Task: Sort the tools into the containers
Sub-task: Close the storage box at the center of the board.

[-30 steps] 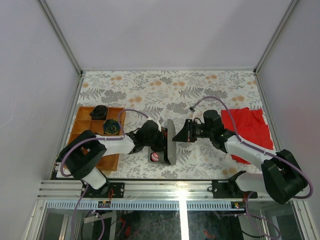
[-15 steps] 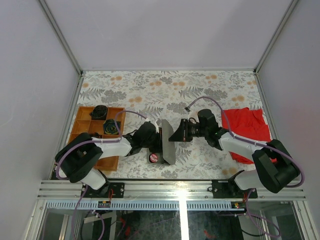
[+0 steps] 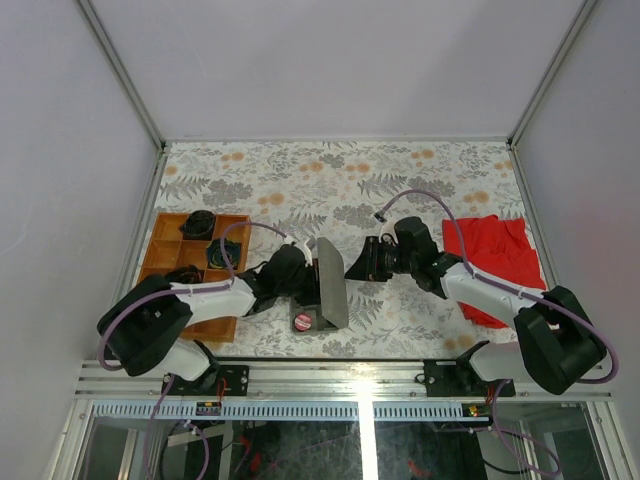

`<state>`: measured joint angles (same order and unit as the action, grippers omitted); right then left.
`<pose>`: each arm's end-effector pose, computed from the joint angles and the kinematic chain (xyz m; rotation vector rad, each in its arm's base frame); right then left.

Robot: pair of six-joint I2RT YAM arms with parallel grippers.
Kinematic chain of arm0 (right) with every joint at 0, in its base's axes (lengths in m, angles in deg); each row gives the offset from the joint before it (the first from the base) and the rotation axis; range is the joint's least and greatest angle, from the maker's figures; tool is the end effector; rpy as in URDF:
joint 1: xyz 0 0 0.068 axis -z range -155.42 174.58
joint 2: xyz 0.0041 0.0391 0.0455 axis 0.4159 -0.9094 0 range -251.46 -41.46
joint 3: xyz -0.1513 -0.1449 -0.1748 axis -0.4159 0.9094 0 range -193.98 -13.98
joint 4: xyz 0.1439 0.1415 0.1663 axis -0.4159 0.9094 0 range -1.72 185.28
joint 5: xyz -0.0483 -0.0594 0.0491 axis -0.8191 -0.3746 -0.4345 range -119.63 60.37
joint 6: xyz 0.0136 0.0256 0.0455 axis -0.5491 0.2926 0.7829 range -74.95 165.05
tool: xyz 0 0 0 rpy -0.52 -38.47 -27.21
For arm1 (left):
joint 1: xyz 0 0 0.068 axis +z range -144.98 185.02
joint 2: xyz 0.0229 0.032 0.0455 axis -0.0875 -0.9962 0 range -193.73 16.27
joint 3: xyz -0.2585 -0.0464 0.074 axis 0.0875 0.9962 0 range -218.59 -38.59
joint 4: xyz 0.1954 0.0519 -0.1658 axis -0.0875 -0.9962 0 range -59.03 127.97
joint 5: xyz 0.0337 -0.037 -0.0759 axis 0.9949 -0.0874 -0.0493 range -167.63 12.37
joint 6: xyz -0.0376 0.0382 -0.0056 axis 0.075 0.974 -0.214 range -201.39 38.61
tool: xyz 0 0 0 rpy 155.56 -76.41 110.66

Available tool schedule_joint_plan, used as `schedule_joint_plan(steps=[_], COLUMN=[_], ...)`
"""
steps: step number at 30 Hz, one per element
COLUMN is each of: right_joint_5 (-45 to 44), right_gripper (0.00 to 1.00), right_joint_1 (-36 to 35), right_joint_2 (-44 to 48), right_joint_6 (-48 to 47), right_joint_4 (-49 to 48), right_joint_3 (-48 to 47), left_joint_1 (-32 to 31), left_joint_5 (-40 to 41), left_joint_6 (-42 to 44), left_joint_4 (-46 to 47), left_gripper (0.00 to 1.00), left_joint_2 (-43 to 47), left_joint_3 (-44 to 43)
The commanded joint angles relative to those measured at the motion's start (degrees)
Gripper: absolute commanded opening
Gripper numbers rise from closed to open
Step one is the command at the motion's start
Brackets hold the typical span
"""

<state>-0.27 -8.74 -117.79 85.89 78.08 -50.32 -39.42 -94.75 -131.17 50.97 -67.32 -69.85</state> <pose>0.2203 0.1656 0.2063 -0.1953 2.2907 1.2694 0.1864 -0.1975 0.1502 0.0620 2.5182 -1.1291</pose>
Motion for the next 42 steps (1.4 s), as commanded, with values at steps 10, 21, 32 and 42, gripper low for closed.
schedule_joint_plan(steps=[10,21,32,42], right_joint_5=[-1.3,-0.5,0.4,-3.7], right_gripper=[0.28,0.29,0.29,0.29], right_joint_1=[-0.4,-0.6,-1.1,-1.2], right_joint_2=[-1.8,-2.8,-4.5,-3.0], right_joint_6=[-0.5,0.4,0.9,-1.6], right_joint_4=[-0.9,-3.0,-4.4,-0.3], right_joint_3=[-1.2,-0.3,-0.1,-0.8], left_joint_1=[1.6,2.2,2.8,3.5], left_joint_5=[1.9,3.4,3.7,5.1], left_joint_6=[1.1,1.5,1.4,1.4], left_joint_4=[-0.9,-3.3,-3.0,-5.1], left_gripper=[0.03,0.08,0.09,0.09], left_joint_2=[4.6,9.1,9.7,11.3], left_joint_3=[4.5,7.0,9.0,9.3])
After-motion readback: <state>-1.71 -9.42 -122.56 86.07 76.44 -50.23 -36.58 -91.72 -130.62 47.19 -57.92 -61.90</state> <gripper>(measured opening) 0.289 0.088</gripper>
